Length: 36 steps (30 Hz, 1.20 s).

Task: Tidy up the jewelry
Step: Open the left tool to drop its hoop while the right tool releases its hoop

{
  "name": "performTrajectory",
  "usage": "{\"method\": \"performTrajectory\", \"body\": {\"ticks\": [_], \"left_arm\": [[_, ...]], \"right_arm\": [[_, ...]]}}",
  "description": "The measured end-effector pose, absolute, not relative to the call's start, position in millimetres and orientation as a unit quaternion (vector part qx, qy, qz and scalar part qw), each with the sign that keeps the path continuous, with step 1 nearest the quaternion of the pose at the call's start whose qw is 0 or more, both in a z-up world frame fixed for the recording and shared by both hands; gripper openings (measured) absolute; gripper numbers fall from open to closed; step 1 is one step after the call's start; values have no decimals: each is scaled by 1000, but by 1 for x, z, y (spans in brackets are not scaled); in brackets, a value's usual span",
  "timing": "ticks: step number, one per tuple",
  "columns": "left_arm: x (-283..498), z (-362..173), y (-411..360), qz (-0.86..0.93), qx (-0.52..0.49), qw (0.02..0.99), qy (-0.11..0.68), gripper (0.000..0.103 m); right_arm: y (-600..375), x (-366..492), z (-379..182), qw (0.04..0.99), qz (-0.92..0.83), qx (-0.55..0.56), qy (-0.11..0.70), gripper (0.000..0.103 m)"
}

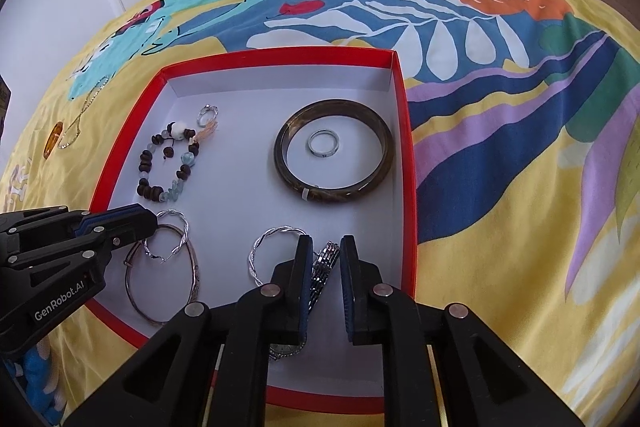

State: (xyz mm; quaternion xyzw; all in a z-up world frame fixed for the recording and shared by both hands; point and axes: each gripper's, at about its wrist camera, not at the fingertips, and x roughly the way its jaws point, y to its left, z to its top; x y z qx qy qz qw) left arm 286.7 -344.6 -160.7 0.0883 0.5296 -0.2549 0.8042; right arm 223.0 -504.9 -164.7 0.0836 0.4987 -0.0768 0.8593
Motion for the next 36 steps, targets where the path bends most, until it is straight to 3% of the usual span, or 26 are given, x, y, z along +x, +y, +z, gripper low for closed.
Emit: {"method": "performTrajectory", "body": {"ticks": [10,19,23,36], "left_arm": [[287,-159,-342,-260,82,801,533,8],[286,-153,-342,-266,80,803,527,26],[285,-148,-340,-270,79,803,526,26],[278,-121,-330,-281,58,809,513,26]], "right_arm": [[-506,225,-163,860,-76,83,497,23],[-504,224,-159,861,-76,83,496,28],[-504,220,-155,862,-75,87,494,30],[-503,209,-140,864,-75,136,479,53]]}}
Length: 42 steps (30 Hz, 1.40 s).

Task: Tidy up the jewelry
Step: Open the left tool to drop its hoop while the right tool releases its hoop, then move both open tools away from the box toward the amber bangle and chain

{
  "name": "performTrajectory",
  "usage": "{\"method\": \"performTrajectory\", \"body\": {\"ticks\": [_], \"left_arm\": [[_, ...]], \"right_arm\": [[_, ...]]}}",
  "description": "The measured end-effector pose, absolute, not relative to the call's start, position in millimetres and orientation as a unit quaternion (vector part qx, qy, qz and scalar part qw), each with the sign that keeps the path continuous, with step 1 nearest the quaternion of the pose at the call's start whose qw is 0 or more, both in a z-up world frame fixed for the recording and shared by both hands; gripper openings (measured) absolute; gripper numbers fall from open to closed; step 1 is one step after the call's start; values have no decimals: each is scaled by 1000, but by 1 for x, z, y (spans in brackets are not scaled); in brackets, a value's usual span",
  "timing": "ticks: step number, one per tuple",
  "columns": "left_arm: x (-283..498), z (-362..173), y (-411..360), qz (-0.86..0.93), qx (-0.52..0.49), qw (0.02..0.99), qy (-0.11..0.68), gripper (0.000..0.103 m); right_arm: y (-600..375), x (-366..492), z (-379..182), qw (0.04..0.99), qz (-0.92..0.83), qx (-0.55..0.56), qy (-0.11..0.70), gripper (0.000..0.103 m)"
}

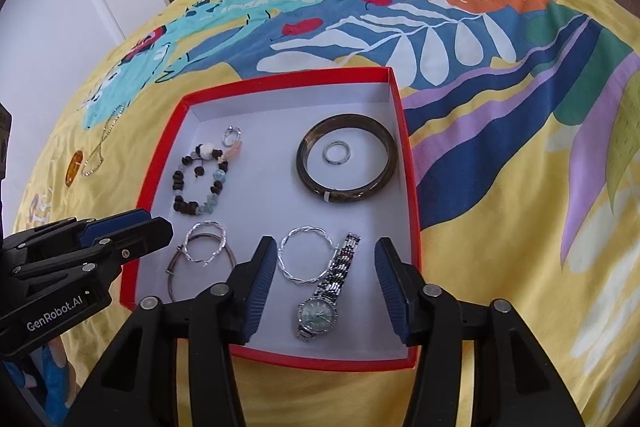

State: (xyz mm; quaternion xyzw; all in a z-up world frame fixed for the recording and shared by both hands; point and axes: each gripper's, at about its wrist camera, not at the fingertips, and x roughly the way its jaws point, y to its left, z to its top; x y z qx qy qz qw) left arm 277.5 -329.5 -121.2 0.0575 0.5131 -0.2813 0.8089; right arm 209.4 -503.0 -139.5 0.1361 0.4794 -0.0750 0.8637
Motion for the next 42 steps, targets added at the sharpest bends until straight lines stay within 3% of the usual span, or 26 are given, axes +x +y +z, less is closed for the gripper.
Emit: {"method": "performTrajectory", "body": {"ticks": [18,20,24,27,29,33,42], "left_arm": [[272,-99,-298,-243,72,828,500,26],[272,-99,-295,-239,75,828,501,26],[271,-99,-291,-237,78,822,511,26],[270,-98,-289,-236,79,823,512,27],[268,-98,-286,-233,80,824,511,27],[265,-97,-280,-224,80,825,512,42],[262,-96,-259,-202,84,828,516,45]], "right_arm": [[-493,208,-134,853,-99,161,487,55],[-491,208,-133,852,-93,163,488,61],[-486,208,-129,856,-82,166,483,84],[-481,207,-126,858,-65,167,481,90],[-479,207,-125,858,-58,170,482,90],[-473,205,-121,860,-64,160,480,90],[-462,199,-112,866,-65,149,472,88]]}}
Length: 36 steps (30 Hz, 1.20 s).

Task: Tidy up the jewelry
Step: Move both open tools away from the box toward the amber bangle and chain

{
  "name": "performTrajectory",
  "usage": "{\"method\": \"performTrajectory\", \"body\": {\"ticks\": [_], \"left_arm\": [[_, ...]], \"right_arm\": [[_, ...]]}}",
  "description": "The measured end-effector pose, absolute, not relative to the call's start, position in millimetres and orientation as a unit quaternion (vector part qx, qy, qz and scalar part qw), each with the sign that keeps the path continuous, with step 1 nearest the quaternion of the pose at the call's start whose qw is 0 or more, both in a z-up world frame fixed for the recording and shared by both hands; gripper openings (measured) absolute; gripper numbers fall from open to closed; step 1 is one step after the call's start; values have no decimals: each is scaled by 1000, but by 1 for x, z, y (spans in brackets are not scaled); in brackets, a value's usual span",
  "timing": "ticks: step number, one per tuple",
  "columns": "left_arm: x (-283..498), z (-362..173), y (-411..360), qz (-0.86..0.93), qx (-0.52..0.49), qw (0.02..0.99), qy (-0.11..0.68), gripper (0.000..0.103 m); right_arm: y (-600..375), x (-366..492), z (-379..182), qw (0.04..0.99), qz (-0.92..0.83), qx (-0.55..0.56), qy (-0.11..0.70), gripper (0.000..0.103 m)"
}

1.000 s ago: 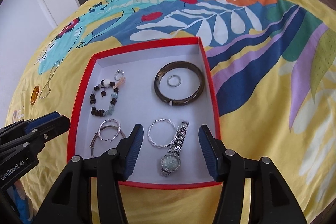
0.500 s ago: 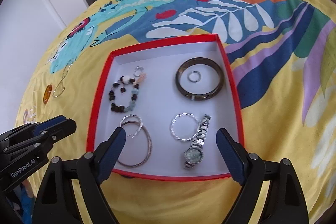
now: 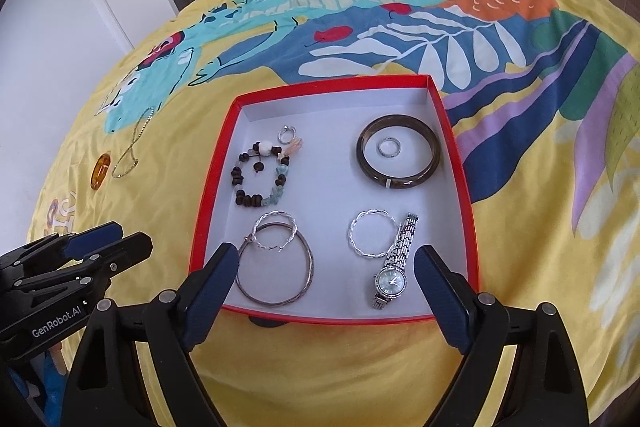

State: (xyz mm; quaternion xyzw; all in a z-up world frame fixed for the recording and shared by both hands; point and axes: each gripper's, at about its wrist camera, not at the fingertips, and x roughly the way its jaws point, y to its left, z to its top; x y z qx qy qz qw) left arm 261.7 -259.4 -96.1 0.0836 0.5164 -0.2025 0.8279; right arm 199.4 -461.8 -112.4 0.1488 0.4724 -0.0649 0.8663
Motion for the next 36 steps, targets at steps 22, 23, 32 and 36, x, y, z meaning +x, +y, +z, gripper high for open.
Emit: {"method": "performTrajectory", "body": {"ticks": [22,23,32,36], "left_arm": [[272,-92,-161,-135,61,844,516,45],[272,-92,-156,-133,59,844,516,45],[277,-98,-119,-109,45,840,529,45],[281,-104,-98,-98,29,838,536,45]], "right_arm": [[-389,205,-93,874,-38,136,465,83],[-385,206,-93,874,-36,135,465,83],[-344,221,-94,873,-8,112,475,79],[-325,228,-98,871,3,101,481,78]]}}
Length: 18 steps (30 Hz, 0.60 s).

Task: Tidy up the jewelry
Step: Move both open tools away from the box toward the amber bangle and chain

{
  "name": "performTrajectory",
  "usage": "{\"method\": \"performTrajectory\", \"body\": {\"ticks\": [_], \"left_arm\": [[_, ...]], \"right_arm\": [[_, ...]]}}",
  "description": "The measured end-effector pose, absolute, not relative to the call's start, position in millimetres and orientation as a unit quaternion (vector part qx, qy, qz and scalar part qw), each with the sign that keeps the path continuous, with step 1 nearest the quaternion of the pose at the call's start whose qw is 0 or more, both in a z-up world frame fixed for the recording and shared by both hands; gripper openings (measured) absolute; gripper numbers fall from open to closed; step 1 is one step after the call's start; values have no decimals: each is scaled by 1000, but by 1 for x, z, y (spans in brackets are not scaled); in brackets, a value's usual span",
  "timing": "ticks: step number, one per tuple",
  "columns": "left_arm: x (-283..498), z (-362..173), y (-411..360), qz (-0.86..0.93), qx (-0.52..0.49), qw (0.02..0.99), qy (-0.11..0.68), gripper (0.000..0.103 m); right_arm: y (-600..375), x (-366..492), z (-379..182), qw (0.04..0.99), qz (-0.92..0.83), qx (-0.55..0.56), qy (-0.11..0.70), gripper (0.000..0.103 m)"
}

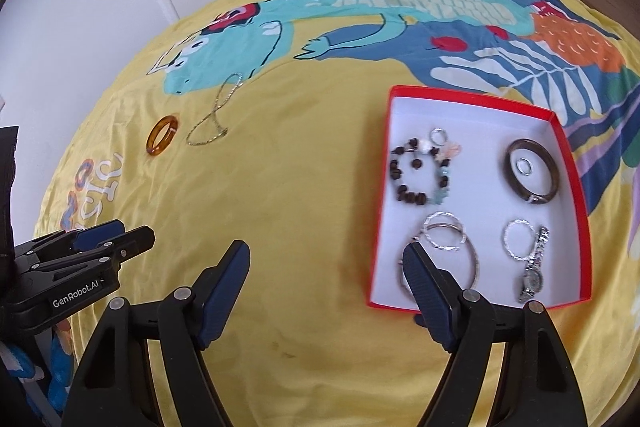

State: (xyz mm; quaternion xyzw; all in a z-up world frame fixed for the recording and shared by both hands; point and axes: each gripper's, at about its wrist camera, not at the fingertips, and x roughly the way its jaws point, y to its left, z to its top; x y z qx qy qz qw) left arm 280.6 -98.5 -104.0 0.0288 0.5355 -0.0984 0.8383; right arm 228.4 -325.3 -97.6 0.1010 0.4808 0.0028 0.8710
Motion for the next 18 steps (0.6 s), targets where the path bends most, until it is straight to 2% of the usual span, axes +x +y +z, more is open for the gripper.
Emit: {"method": "performTrajectory", "body": {"ticks": [18], "left_arm": [[333,-127,2,-17,-23,843,537,45]], "right_arm": [[-265,284,-111,865,53,81,492,70]]}}
